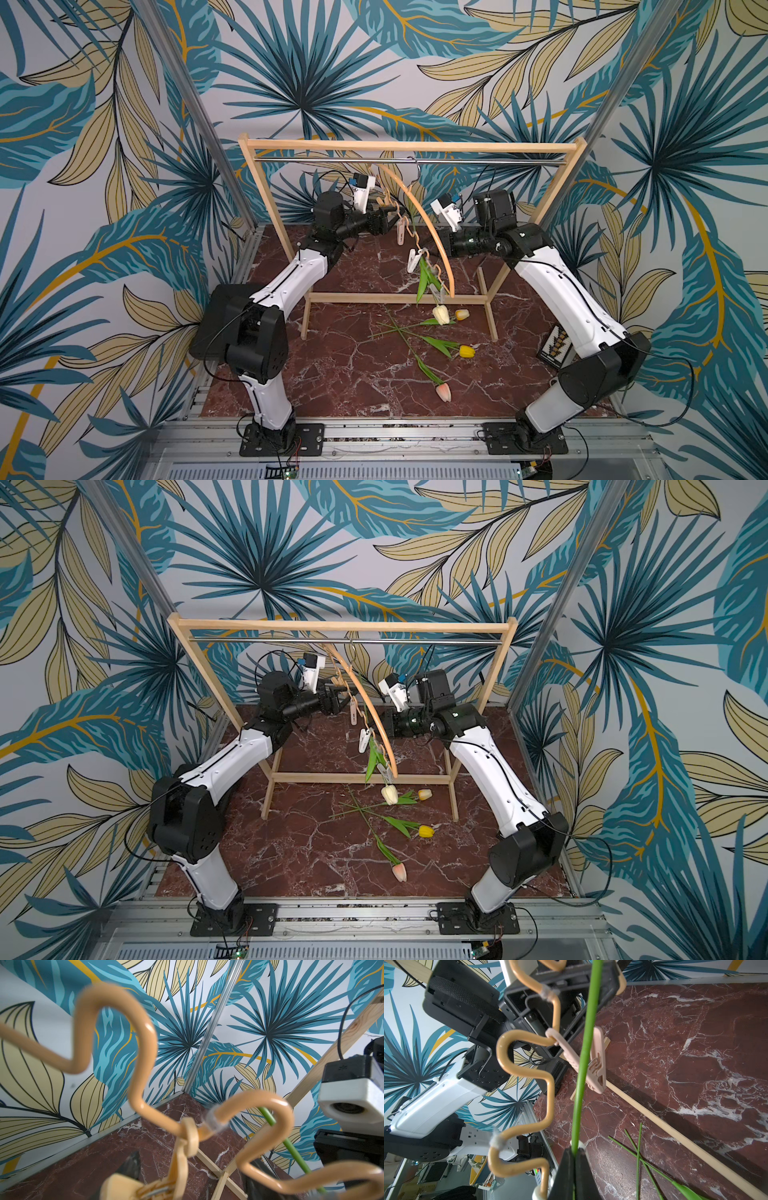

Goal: Dry the flowers on a clothes hanger
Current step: Open the clamp at the hanger.

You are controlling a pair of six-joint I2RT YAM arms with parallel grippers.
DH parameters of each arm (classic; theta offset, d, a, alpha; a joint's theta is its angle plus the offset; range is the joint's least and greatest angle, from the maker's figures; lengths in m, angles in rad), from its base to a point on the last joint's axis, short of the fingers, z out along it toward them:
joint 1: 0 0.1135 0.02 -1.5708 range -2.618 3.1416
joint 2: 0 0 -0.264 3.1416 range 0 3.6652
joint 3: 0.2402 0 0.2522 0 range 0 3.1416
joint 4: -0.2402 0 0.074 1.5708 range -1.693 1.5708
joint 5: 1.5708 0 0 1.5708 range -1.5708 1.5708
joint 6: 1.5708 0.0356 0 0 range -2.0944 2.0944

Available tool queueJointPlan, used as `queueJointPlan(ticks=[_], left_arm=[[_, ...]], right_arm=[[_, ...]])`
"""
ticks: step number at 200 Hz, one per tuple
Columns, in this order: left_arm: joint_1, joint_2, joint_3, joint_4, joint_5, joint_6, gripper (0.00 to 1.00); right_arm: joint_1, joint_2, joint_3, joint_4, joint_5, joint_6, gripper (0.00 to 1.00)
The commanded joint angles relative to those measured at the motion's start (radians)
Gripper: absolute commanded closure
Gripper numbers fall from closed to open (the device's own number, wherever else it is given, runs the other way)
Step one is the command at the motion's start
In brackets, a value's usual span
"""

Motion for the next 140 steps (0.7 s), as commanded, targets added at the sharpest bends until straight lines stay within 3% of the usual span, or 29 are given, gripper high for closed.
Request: queueJointPlan(ticks=[1, 106, 140], left_arm=[[0.005, -0.035, -0.031, -0.015, 0.005, 0.026, 0.21], [0.042, -0.086, -0.074, -0.033, -0.023, 0.057, 0.18], [0.037, -0.066, -0.031, -0.029, 0.010, 0.045, 0.26]], right_arm=[[0.007, 0.013, 0.024, -0.022, -0.029, -0.026, 1.00], [0.023, 0.028, 0.047, -0.062, -0.042, -0.054, 1.00], [0.025, 0.034, 0.061, -0.077, -0.043, -0.062, 1.00]])
